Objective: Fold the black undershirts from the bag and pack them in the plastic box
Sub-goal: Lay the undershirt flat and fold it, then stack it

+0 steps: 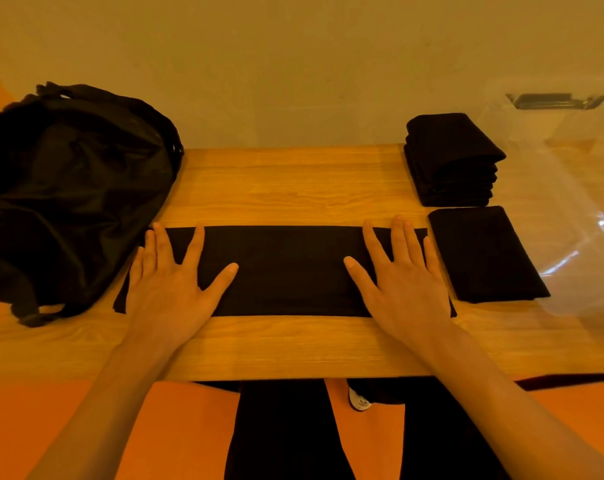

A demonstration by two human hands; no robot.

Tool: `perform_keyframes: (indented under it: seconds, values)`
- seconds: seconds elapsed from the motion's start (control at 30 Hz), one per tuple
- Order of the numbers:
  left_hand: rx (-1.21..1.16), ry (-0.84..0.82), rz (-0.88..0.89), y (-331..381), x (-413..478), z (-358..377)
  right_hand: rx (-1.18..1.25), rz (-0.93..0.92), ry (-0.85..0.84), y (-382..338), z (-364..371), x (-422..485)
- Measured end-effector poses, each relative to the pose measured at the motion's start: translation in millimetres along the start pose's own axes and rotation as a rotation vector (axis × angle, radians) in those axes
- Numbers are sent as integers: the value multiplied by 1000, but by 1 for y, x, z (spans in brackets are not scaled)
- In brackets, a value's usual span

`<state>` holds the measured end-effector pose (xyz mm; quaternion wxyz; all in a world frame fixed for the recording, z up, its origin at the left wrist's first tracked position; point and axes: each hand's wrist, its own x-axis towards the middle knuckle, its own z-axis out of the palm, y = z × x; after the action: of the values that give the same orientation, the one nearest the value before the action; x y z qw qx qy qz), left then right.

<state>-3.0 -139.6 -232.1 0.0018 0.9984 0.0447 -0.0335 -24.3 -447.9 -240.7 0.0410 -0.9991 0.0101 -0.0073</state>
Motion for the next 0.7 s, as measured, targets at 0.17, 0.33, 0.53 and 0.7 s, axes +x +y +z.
perform_keyframes:
  seconds: [0.17,0.33,0.53,0.7]
  values:
    - [32,41,-9,2,-2,2,12,5,19,1,0,-1]
    - [10,8,-33,3,-5,1,-5,11,16,1,-3,-6]
    - [-8,3,-54,4,-13,0,-29,-18,-6,3,-6,-6]
    - [-46,27,-107,7,-30,6,-45,-33,-16,7,-4,-4]
